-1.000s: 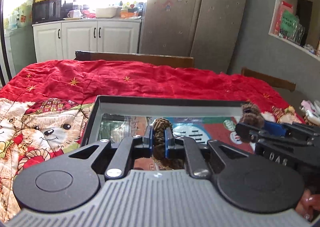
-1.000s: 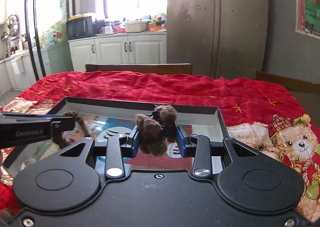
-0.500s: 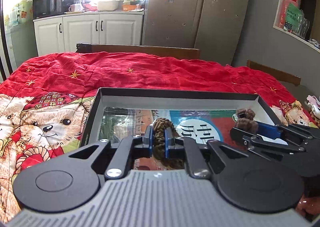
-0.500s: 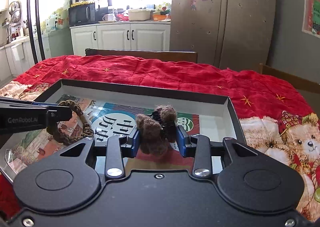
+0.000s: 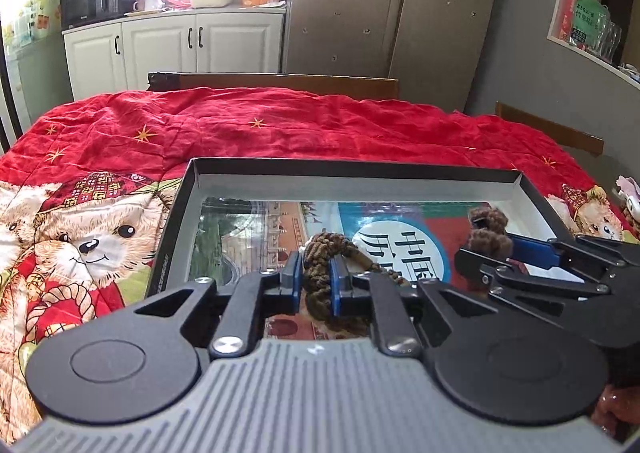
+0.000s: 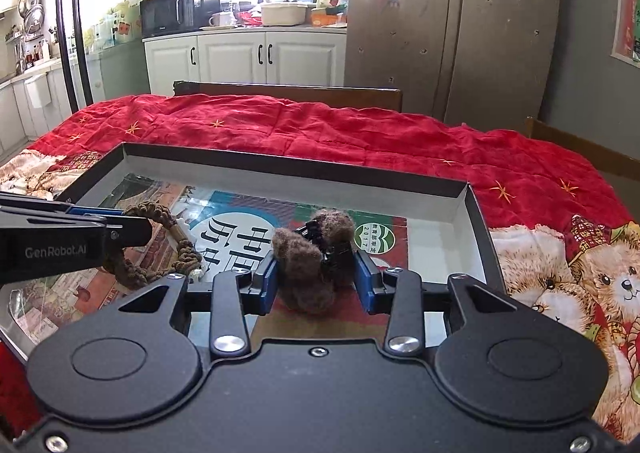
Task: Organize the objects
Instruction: 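Carry the braided ring and pom-pom clip over the black box with both tools, then open both tools to drop the ring and pom-pom clip into the box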
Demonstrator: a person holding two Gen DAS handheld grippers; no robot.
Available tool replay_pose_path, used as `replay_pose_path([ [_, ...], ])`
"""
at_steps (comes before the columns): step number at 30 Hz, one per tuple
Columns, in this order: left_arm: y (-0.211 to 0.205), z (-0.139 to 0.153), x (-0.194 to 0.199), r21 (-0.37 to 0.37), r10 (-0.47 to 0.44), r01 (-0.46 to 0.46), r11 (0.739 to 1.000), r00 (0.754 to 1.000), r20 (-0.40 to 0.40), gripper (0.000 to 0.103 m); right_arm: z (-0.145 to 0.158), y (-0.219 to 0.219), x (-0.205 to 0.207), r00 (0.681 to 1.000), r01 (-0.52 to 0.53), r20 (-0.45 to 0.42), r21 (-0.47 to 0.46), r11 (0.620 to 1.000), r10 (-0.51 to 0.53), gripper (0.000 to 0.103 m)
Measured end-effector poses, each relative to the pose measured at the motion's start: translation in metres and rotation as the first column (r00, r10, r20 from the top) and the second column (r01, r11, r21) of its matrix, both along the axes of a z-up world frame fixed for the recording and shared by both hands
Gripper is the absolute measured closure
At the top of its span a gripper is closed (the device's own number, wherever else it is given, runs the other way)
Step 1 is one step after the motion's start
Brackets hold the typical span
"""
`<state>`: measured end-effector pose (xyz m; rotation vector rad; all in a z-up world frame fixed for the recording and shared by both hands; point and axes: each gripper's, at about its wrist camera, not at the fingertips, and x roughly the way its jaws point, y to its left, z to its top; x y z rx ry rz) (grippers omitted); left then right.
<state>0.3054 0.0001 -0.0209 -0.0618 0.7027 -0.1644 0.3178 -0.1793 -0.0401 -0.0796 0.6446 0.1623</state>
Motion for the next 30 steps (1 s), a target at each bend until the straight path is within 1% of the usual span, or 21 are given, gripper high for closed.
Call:
replay_pose_path([
  [1, 0.000, 0.000, 0.000, -0.003, -0.001, 0.001, 1.000, 1.000, 0.000, 0.065, 0.000, -0.001, 0.000, 1.000, 0.002, 0.000, 0.004, 1.000, -0.002, 0.063],
  [2, 0.000, 0.000, -0.001, -0.005, 0.000, 0.000, 1.000, 1.000, 0.001, 0.063, 0.000, -0.001, 0.000, 1.000, 0.005, 0.000, 0.010, 1.000, -0.005, 0.062],
  [5, -0.001, 0.001, -0.001, 0.000, 0.005, -0.005, 1.000, 1.000, 0.006, 0.063, 0.000, -0.002, 0.001, 1.000, 0.007, -0.001, 0.018, 1.000, -0.007, 0.061],
  [7, 0.000, 0.001, -0.001, -0.002, 0.007, -0.007, 1.000, 1.000, 0.006, 0.061, 0.001, -0.002, 0.000, 1.000, 0.005, 0.004, 0.018, 1.000, -0.006, 0.058],
  [9, 0.001, 0.002, -0.001, -0.001, 0.012, -0.012, 1.000, 1.000, 0.006, 0.054, 0.001, -0.002, 0.000, 1.000, 0.006, 0.006, 0.017, 1.000, -0.007, 0.055],
  [10, 0.001, 0.002, -0.002, 0.001, 0.014, -0.014, 1.000, 1.000, 0.009, 0.048, 0.002, -0.002, -0.001, 1.000, 0.008, 0.009, 0.017, 1.000, -0.009, 0.052],
  [11, 0.002, 0.003, -0.003, 0.005, 0.017, -0.017, 1.000, 1.000, 0.014, 0.046, 0.002, -0.003, -0.002, 1.000, 0.009, 0.013, 0.017, 1.000, -0.009, 0.051],
  [15, 0.001, 0.007, -0.005, 0.015, 0.016, -0.016, 1.000, 0.999, 0.031, 0.044, 0.003, -0.002, -0.004, 1.000, 0.011, 0.025, 0.011, 1.000, -0.011, 0.046],
  [17, 0.002, 0.008, -0.006, 0.018, 0.015, -0.016, 1.000, 0.999, 0.036, 0.042, 0.005, -0.002, -0.006, 0.999, 0.011, 0.034, 0.008, 1.000, -0.011, 0.042],
  [19, 0.002, 0.009, -0.007, 0.015, 0.017, -0.017, 1.000, 0.999, 0.038, 0.039, 0.006, -0.002, -0.007, 0.999, 0.010, 0.045, 0.007, 1.000, -0.010, 0.034],
  [21, 0.003, 0.011, -0.009, 0.014, 0.018, -0.019, 1.000, 0.999, 0.043, 0.036, 0.007, -0.002, -0.009, 0.998, 0.014, 0.055, -0.001, 1.000, -0.013, 0.032],
  [25, 0.002, 0.016, -0.016, 0.035, 0.021, -0.024, 0.999, 0.997, 0.070, 0.027, 0.010, -0.005, -0.012, 0.998, 0.022, 0.061, 0.009, 1.000, -0.023, 0.032],
  [30, 0.001, 0.023, -0.026, 0.050, 0.020, -0.025, 0.998, 0.995, 0.095, 0.024, 0.016, -0.010, -0.018, 0.997, 0.037, 0.069, 0.038, 0.999, -0.040, 0.031],
])
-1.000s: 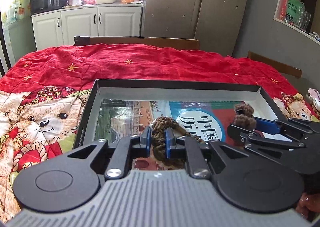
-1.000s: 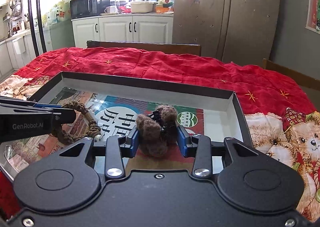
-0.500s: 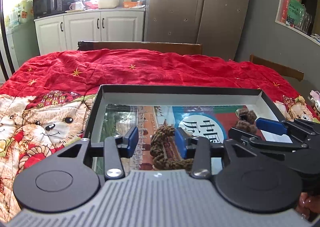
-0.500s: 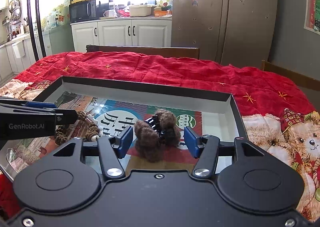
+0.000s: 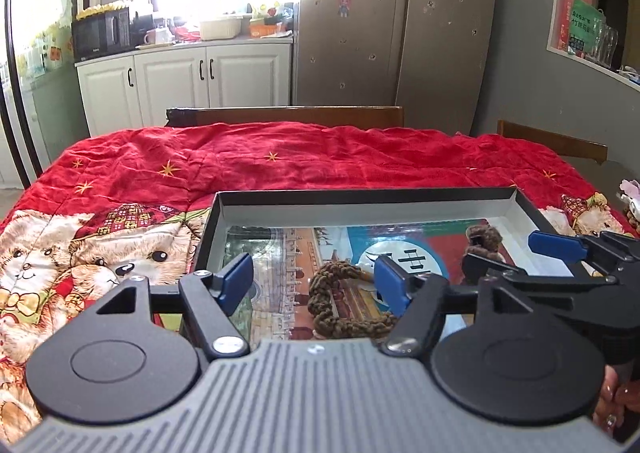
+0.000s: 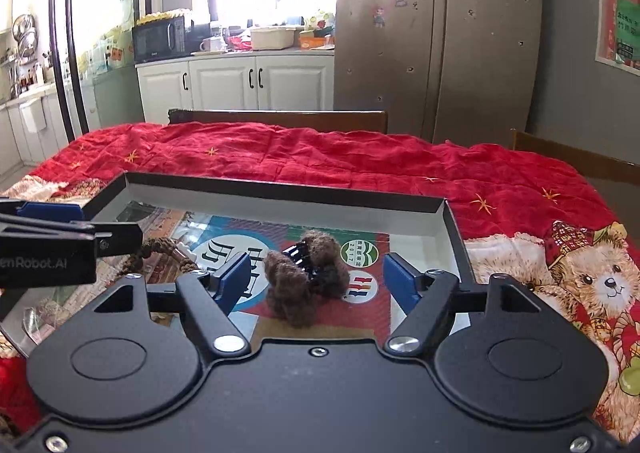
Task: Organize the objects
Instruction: 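Open both tools to drop the ring and pom-pom clip into the box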
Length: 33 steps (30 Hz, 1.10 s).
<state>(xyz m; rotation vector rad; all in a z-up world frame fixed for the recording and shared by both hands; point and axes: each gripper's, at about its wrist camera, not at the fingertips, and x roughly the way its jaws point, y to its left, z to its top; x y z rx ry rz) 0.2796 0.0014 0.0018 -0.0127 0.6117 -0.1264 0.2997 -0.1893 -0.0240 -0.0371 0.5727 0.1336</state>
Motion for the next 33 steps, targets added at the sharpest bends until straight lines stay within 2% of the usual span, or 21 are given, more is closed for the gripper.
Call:
replay_pose_path([
  [8, 0.006, 0.016, -0.019, -0.004, 0.009, -0.009, 1.000, 1.000, 0.030, 0.021, 0.014, 0.000, -0.016, 1.000, -0.002, 0.014, 0.001, 1.000, 0.002, 0.031],
  [16, 0.003, 0.034, -0.044, 0.031, -0.008, 0.006, 0.999, 0.998, 0.064, 0.019, 0.032, -0.004, -0.040, 0.999, -0.013, 0.031, -0.008, 1.000, 0.013, 0.031],
  [33, 0.006, 0.062, -0.116, 0.106, -0.056, 0.042, 0.993, 0.989, 0.134, 0.015, 0.068, -0.008, -0.117, 0.995, -0.080, 0.054, -0.042, 0.996, 0.082, 0.032],
])
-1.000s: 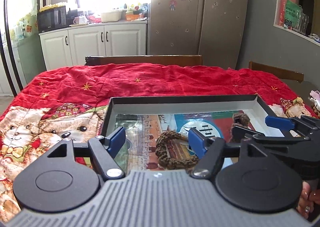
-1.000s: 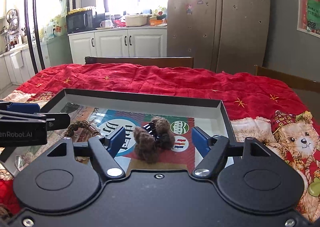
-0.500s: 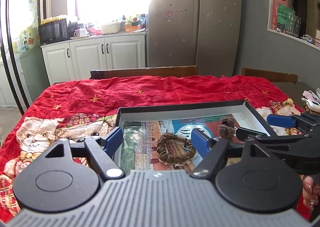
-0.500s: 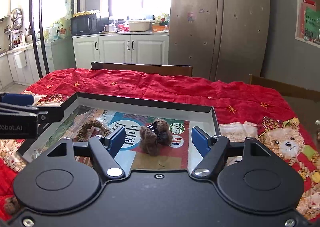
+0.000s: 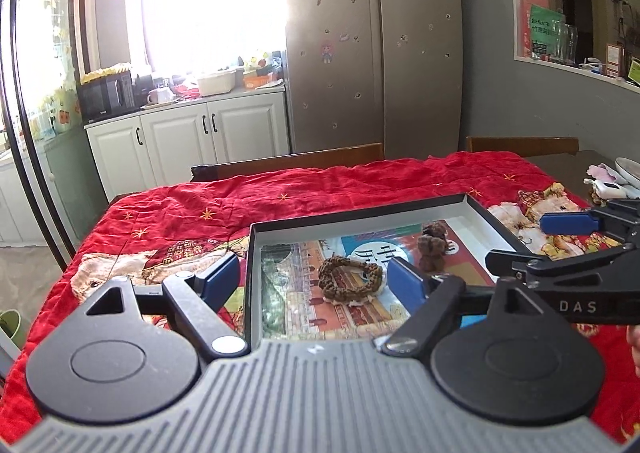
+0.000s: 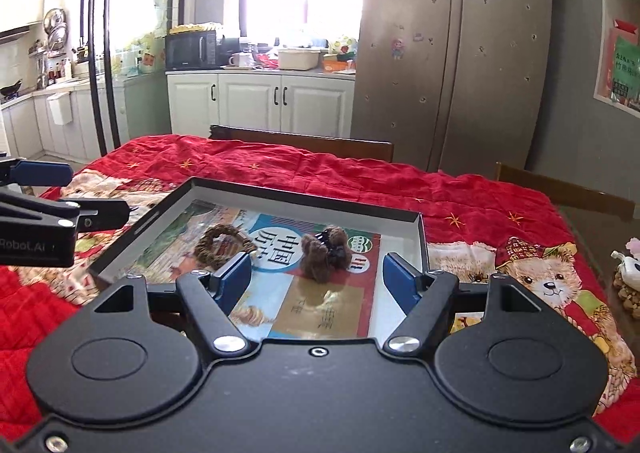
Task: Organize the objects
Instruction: 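Open both tools to drop the ring and pom-pom clip into the box, then move both tools back toward the remaining items beside the box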
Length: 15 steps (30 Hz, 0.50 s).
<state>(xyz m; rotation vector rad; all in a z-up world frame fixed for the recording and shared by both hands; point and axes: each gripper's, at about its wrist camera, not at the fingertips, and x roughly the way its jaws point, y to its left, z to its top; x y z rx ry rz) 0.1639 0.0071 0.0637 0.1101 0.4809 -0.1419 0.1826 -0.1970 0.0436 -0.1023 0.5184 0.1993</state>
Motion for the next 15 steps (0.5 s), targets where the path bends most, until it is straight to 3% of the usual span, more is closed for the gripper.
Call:
replay_pose_path([
  [15, 0.004, -0.014, -0.059, 0.009, -0.044, 0.044, 0.999, 0.999, -0.009, 0.011, 0.003, -0.004, -0.068, 0.999, -0.034, -0.008, 0.061, 0.998, 0.034, 0.032],
])
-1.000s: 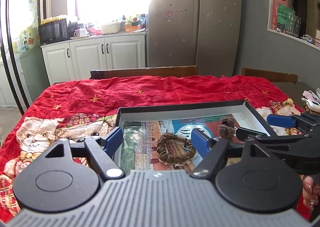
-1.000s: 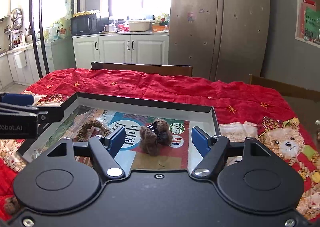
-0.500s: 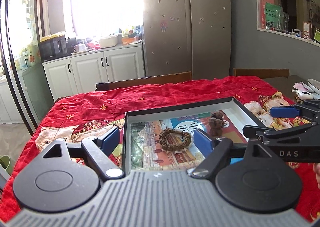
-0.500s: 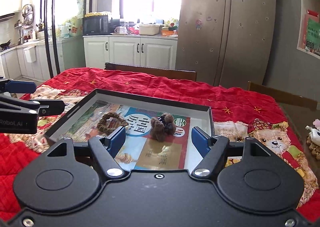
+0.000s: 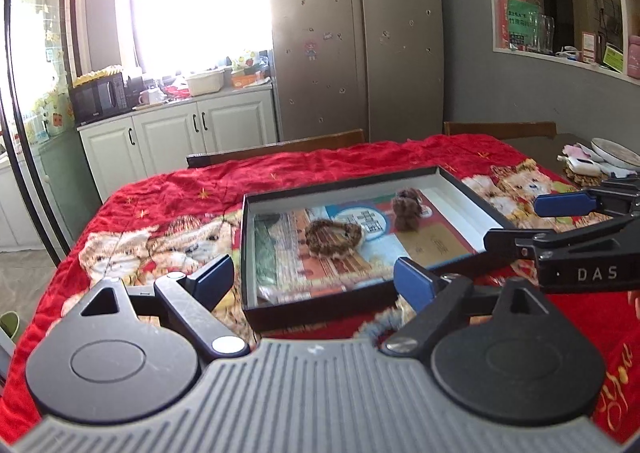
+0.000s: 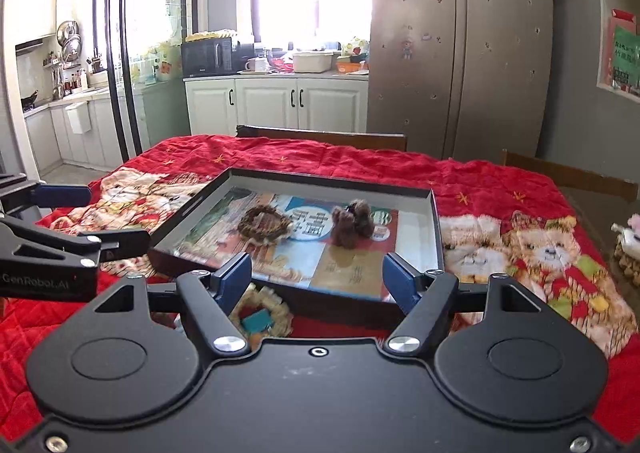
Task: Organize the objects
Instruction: 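Move both tools back toward the remaining items beside the box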
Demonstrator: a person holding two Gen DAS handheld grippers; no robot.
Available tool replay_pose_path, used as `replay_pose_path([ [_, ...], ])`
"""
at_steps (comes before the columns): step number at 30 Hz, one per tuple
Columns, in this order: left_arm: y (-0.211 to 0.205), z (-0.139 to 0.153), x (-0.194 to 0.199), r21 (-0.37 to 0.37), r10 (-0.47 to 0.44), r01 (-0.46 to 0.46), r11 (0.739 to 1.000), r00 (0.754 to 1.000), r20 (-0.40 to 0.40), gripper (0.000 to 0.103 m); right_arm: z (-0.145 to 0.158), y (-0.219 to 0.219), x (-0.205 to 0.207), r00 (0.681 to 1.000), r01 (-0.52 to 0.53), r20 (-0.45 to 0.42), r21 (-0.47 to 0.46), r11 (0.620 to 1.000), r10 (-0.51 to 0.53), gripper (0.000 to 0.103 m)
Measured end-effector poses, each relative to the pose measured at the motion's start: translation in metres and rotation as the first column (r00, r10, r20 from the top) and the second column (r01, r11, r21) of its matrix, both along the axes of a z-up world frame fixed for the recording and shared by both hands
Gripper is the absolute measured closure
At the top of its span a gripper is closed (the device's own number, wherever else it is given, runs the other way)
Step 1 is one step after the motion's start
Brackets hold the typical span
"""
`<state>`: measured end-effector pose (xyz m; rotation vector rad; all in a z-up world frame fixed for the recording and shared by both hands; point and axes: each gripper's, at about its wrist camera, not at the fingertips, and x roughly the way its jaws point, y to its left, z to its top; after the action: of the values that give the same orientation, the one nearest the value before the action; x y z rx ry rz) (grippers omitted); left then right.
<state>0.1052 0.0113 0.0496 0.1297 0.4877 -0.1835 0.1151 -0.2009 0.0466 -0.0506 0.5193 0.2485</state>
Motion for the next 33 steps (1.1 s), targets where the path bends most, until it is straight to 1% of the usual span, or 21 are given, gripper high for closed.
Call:
replay_pose_path([
  [4, -0.001, -0.009, -0.014, 0.001, -0.009, 0.009, 1.000, 1.000, -0.013, 0.010, -0.010, 0.001, -0.016, 1.000, -0.015, -0.009, 0.011, 1.000, 0.015, 0.032],
  [12, 0.002, -0.022, -0.032, -0.016, -0.020, 0.019, 1.000, 0.999, -0.043, 0.010, -0.032, 0.014, -0.046, 0.998, -0.055, -0.020, -0.028, 0.998, 0.054, 0.034],
  [17, 0.006, -0.029, -0.040, -0.032, -0.019, 0.016, 0.999, 0.998, -0.063, 0.010, -0.043, 0.009, -0.059, 0.999, -0.040, -0.027, 0.014, 0.999, 0.040, 0.035],
  [23, 0.012, -0.045, -0.049, -0.035, -0.019, 0.016, 0.999, 0.996, -0.089, 0.010, -0.051, 0.007, -0.069, 0.998, -0.059, -0.007, 0.046, 0.997, 0.060, 0.036],
  [26, 0.015, -0.052, -0.051, -0.035, -0.023, 0.019, 0.999, 0.994, -0.107, 0.010, -0.055, 0.006, -0.071, 0.997, -0.072, -0.005, 0.063, 0.995, 0.072, 0.039],
  [28, 0.017, -0.055, -0.052, -0.041, -0.021, 0.017, 0.999, 0.993, -0.117, 0.010, -0.058, 0.005, -0.070, 0.997, -0.081, -0.012, 0.080, 0.993, 0.083, 0.044],
  [32, 0.019, -0.059, -0.050, -0.059, -0.022, 0.015, 0.998, 0.991, -0.129, 0.010, -0.064, 0.007, -0.068, 0.994, -0.096, -0.036, 0.093, 0.991, 0.099, 0.050],
  [33, 0.019, -0.060, -0.049, -0.063, -0.026, 0.018, 0.998, 0.991, -0.129, 0.010, -0.066, 0.008, -0.066, 0.993, -0.100, -0.044, 0.097, 0.990, 0.105, 0.053],
])
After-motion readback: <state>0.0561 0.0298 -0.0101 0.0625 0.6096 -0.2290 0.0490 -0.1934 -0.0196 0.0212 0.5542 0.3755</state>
